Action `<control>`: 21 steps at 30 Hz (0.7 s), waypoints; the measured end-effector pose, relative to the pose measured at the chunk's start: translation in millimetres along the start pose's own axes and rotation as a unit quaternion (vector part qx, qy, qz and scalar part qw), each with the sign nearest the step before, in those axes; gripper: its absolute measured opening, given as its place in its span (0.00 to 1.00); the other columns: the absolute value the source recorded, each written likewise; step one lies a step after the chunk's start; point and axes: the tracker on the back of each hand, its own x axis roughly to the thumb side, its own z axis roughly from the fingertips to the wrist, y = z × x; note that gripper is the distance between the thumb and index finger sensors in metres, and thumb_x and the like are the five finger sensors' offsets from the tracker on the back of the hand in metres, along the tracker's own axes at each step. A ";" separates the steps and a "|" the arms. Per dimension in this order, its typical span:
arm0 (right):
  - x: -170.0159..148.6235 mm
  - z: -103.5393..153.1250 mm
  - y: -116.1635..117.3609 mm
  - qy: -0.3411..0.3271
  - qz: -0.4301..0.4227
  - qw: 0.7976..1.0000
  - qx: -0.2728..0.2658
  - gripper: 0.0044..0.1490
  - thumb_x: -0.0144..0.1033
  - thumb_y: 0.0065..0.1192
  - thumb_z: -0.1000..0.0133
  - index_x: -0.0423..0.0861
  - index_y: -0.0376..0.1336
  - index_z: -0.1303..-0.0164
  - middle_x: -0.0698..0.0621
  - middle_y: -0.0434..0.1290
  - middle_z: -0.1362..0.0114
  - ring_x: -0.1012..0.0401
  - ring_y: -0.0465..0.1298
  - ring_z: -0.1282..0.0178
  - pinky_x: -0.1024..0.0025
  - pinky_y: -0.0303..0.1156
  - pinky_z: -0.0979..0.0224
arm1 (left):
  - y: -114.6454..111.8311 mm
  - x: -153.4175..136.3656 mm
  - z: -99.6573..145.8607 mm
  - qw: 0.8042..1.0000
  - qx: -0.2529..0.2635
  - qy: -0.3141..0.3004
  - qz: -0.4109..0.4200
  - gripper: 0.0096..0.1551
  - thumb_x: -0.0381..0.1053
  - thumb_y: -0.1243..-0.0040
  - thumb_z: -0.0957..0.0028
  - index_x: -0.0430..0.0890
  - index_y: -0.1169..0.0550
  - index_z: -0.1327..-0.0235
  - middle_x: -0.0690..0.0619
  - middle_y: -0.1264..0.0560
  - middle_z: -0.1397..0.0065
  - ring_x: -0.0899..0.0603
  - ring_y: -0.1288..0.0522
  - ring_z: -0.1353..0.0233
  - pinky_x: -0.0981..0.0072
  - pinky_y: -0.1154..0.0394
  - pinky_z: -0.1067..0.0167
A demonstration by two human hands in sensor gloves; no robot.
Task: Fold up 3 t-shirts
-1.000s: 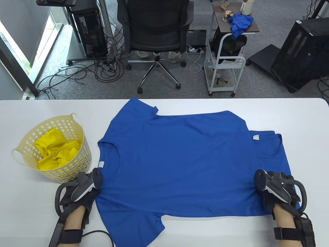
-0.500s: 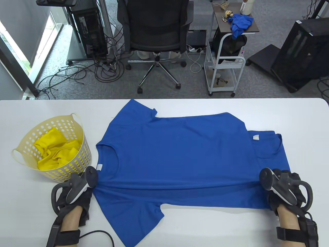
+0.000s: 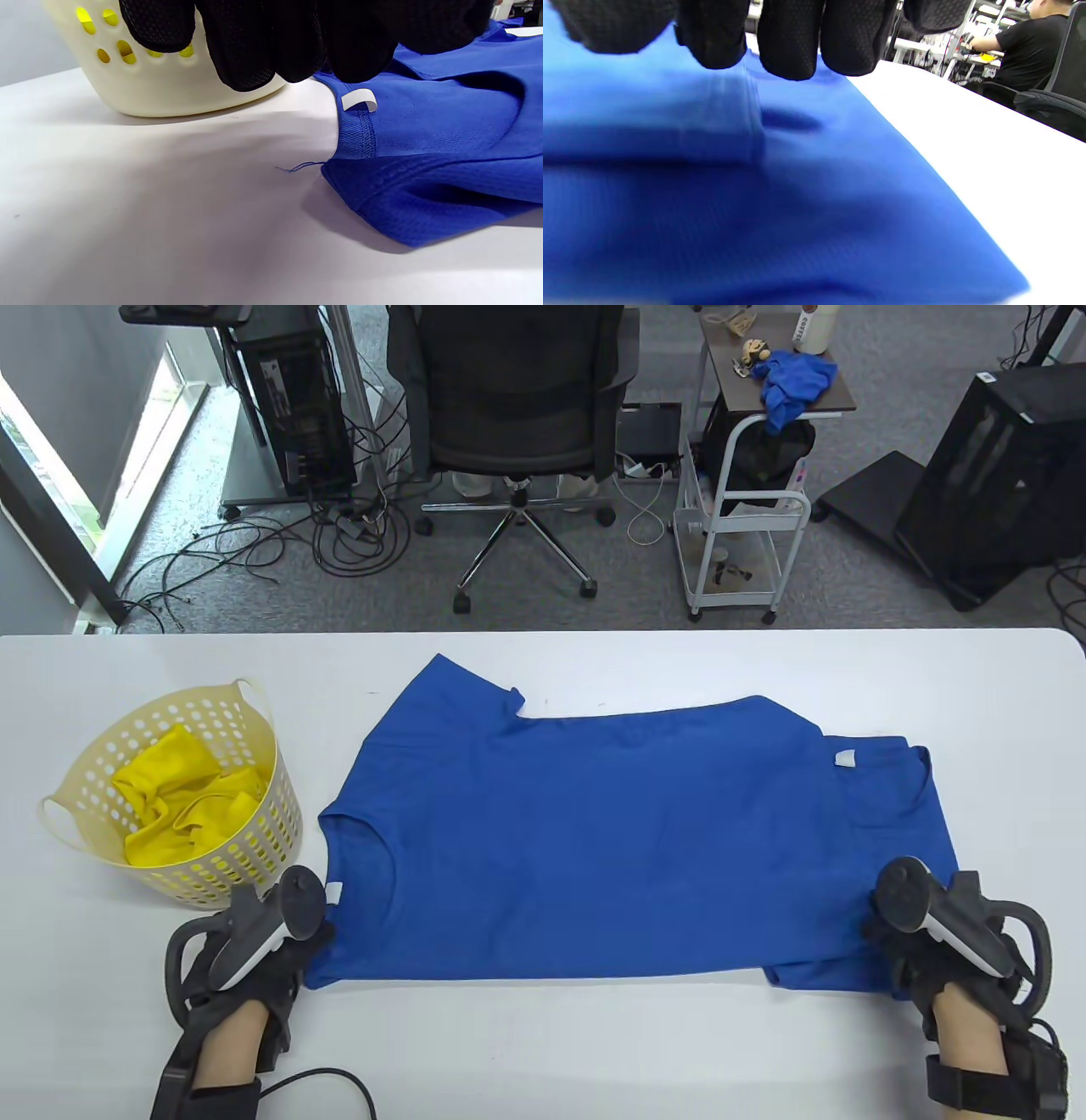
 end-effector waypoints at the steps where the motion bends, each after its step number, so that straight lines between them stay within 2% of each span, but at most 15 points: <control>1: 1.3 1.0 -1.6 -0.004 -0.005 1.000 -0.026 0.35 0.56 0.63 0.55 0.58 0.65 0.36 0.48 0.70 0.25 0.43 0.68 0.25 0.34 0.57 0.24 | -4.8 5.2 -2.8 1.000 -0.015 -0.004 -0.017 0.30 0.68 0.44 0.59 0.66 0.26 0.41 0.60 0.29 0.25 0.48 0.27 0.27 0.47 0.31 0.27; 4: 5.1 1.3 0.3 -0.009 0.010 0.999 -0.029 0.39 0.57 0.63 0.56 0.59 0.62 0.32 0.49 0.67 0.22 0.43 0.67 0.23 0.33 0.56 0.23 | -19.1 17.4 -9.7 0.996 -0.060 -0.003 -0.073 0.40 0.70 0.42 0.62 0.67 0.35 0.32 0.58 0.36 0.20 0.47 0.32 0.22 0.46 0.34 0.25; 6: 6.9 1.2 1.4 -0.015 0.005 0.999 -0.031 0.39 0.57 0.64 0.56 0.59 0.62 0.32 0.49 0.66 0.22 0.43 0.66 0.22 0.32 0.55 0.23 | -20.8 17.0 -13.4 0.992 -0.075 0.009 -0.100 0.42 0.70 0.45 0.64 0.69 0.40 0.32 0.61 0.38 0.20 0.49 0.32 0.22 0.48 0.33 0.24; 8: 9.1 1.9 1.0 -0.033 -0.026 0.998 -0.042 0.37 0.56 0.64 0.56 0.59 0.64 0.35 0.50 0.67 0.22 0.43 0.66 0.22 0.32 0.55 0.22 | -20.6 9.9 -15.4 0.995 -0.083 0.008 -0.057 0.42 0.65 0.39 0.60 0.67 0.39 0.30 0.59 0.38 0.19 0.48 0.33 0.22 0.46 0.34 0.24; 9: 10.0 2.1 0.7 -0.041 -0.040 0.997 -0.042 0.37 0.56 0.64 0.56 0.59 0.64 0.35 0.50 0.67 0.22 0.43 0.66 0.22 0.32 0.55 0.22 | -20.8 7.4 -15.4 0.994 -0.085 0.015 -0.061 0.41 0.64 0.39 0.59 0.66 0.40 0.30 0.59 0.38 0.19 0.48 0.33 0.22 0.47 0.34 0.24; 12: 14.4 4.0 -0.4 -0.068 -0.077 0.994 -0.045 0.40 0.58 0.63 0.55 0.60 0.60 0.31 0.50 0.65 0.20 0.41 0.63 0.18 0.31 0.52 0.21 | -17.1 4.9 -12.2 0.996 -0.056 0.020 -0.070 0.40 0.59 0.37 0.57 0.65 0.40 0.29 0.59 0.38 0.20 0.48 0.32 0.22 0.47 0.34 0.25; 14: 17.5 5.5 -1.2 -0.085 -0.094 0.991 -0.039 0.44 0.61 0.60 0.55 0.61 0.55 0.27 0.51 0.61 0.17 0.40 0.59 0.16 0.29 0.49 0.20 | -8.8 12.5 -6.1 0.998 -0.029 0.000 -0.051 0.40 0.63 0.41 0.56 0.65 0.40 0.29 0.59 0.38 0.20 0.48 0.32 0.22 0.47 0.34 0.25; 17: 21.1 7.3 -2.8 -0.104 -0.114 0.987 -0.040 0.46 0.63 0.58 0.56 0.62 0.52 0.25 0.52 0.59 0.15 0.38 0.54 0.14 0.27 0.45 0.20 | 9.1 48.1 4.4 0.998 -0.006 -0.058 0.027 0.39 0.66 0.43 0.56 0.64 0.39 0.28 0.58 0.37 0.19 0.47 0.32 0.22 0.46 0.34 0.24; 19: 21.3 8.2 -3.4 -0.107 -0.116 0.986 -0.044 0.46 0.63 0.59 0.56 0.62 0.53 0.26 0.52 0.59 0.15 0.39 0.55 0.14 0.27 0.45 0.19 | 19.6 83.8 12.3 0.994 -0.015 -0.107 0.027 0.39 0.67 0.44 0.56 0.65 0.38 0.28 0.58 0.36 0.20 0.48 0.32 0.22 0.48 0.34 0.24; 21: 19.2 9.1 -3.4 -0.108 -0.118 0.986 -0.045 0.46 0.63 0.59 0.56 0.61 0.53 0.26 0.52 0.59 0.15 0.38 0.55 0.14 0.27 0.45 0.20 | 29.1 134.7 21.3 0.988 -0.023 -0.154 0.022 0.38 0.67 0.45 0.56 0.65 0.38 0.29 0.59 0.36 0.20 0.49 0.32 0.22 0.49 0.34 0.23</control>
